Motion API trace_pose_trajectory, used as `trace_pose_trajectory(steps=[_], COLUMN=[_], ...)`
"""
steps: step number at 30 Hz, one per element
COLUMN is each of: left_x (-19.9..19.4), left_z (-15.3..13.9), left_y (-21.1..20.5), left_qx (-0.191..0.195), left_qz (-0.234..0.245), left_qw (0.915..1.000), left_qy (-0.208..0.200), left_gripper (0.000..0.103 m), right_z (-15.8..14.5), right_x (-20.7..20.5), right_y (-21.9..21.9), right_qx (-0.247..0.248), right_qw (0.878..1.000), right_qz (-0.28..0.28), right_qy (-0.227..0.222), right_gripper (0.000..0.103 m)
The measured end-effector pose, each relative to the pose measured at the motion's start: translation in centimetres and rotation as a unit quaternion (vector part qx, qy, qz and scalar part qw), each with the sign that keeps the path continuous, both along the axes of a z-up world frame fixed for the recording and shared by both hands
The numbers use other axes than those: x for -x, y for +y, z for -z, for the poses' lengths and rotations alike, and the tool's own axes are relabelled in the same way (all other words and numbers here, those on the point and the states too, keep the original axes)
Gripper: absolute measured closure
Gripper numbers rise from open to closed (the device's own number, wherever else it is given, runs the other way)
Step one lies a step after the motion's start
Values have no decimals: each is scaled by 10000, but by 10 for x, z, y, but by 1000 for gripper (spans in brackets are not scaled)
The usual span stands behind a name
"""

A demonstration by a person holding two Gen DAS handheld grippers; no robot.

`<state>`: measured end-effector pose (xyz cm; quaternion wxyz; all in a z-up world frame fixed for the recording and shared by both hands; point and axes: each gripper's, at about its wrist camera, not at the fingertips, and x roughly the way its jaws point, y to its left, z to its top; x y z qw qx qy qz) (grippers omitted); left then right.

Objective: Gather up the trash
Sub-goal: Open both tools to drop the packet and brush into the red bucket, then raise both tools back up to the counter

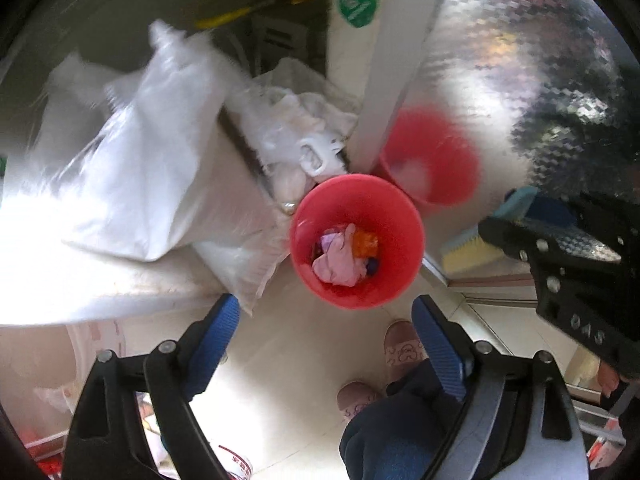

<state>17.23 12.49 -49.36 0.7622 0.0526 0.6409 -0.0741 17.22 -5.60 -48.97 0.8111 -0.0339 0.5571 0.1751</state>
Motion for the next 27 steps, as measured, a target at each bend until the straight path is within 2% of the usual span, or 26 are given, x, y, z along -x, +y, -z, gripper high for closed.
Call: trace_pose_trajectory(steps=[7,10,12,13,17,21,27], left_x=[12,19,24,25,39,53,63], left_z=[1,-2,-10,-13,-52,-106,-195], left_y=[30,36,39,40,44,48,51], left_qx=[-61,-107,-106,-114,-79,-21,36], left_qz=[-417,-535,-590,-609,-632,-644,-496], left_qw=[9991,9984,9981,9980,9979,9976,9972], left_qy=[-96,-118,-116,-113,-150,-261,-552], left_gripper=[16,16,16,16,16,16,13], right_z=[7,7,1,-4,-35,-79,-164], right_x=[-10,-10,-6,-3,14,32,54], right_y=[28,37,38,38,37,39,39], right_qx=[75,191,125,97,172,222,177], right_qw=[9991,9985,9984,9985,9985,9986,9988], right_qz=[-402,-491,-530,-530,-502,-455,-261], right_qy=[-95,-135,-132,-117,-109,-163,-371], right_gripper=[70,56,42,41,37,33,29])
